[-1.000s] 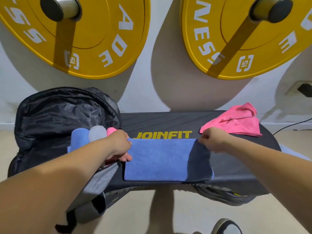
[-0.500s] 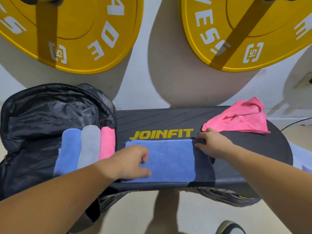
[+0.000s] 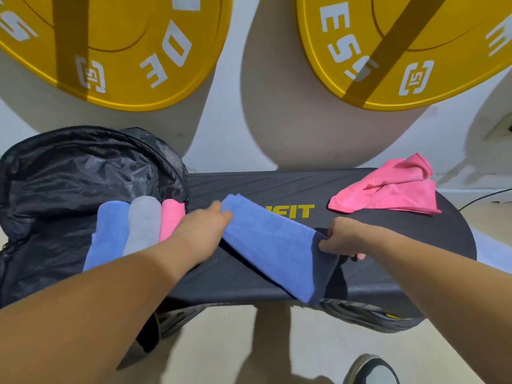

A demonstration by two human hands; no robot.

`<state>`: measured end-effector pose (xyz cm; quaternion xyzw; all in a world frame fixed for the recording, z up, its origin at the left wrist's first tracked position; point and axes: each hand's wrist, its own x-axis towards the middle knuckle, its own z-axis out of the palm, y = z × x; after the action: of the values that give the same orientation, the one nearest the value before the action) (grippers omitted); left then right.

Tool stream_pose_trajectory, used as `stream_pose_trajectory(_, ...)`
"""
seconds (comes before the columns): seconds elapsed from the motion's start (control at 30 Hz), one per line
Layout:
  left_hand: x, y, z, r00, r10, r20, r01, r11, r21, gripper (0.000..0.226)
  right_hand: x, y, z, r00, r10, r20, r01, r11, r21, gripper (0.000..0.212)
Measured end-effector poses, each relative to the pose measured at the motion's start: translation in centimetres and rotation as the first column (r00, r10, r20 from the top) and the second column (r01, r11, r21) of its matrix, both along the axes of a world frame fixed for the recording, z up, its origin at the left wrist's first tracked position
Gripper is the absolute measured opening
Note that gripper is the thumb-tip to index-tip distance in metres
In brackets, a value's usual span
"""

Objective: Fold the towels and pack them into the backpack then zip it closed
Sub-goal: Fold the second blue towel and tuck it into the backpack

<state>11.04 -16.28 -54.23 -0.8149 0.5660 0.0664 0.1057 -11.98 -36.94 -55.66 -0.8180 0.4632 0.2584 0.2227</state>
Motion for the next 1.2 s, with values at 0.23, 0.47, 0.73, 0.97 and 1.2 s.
stream_pose_trajectory(0.23,0.0,-1.9,-1.4,0.935,0.165,-0.315,-0.199,0.977,-0.081,0.061,-1.3,0.6,0.2,0.995,0.013,-0.099,0.023,0.936,0.352,0.042)
stream_pose_trajectory(0.47,-6.4,-0.3,-1.4,0.947,-0.199,-0.251,0.188,0.980,-0.067,0.033,-1.0,-0.2,0.4,1.000,-0.001,0.030,-0.004,0.981,0.192,0.049)
stream_pose_trajectory(0.73,-10.8,0.4,-2.9,0.947,-0.320,-0.011,0.319,0.940,0.118,0.066,4.6,1.1,-0.7,0.880,-0.164,0.446,0.148,0.986,0.070,0.029)
stream_pose_trajectory(0.97,-8.4,1.1,-2.8,0.887,-0.461,-0.023,0.460,0.878,0.136,0.036,11.3,1.4,-1.5,0.881,-0.292,0.371,0.244,0.954,0.173,0.037)
stream_pose_trajectory(1.2,-4.8,2.4,-2.9,0.862,-0.497,-0.101,0.507,0.845,0.169,0.036,12.7,2.0,-3.0,0.843,-0.344,0.413,0.271,0.935,0.227,0.019)
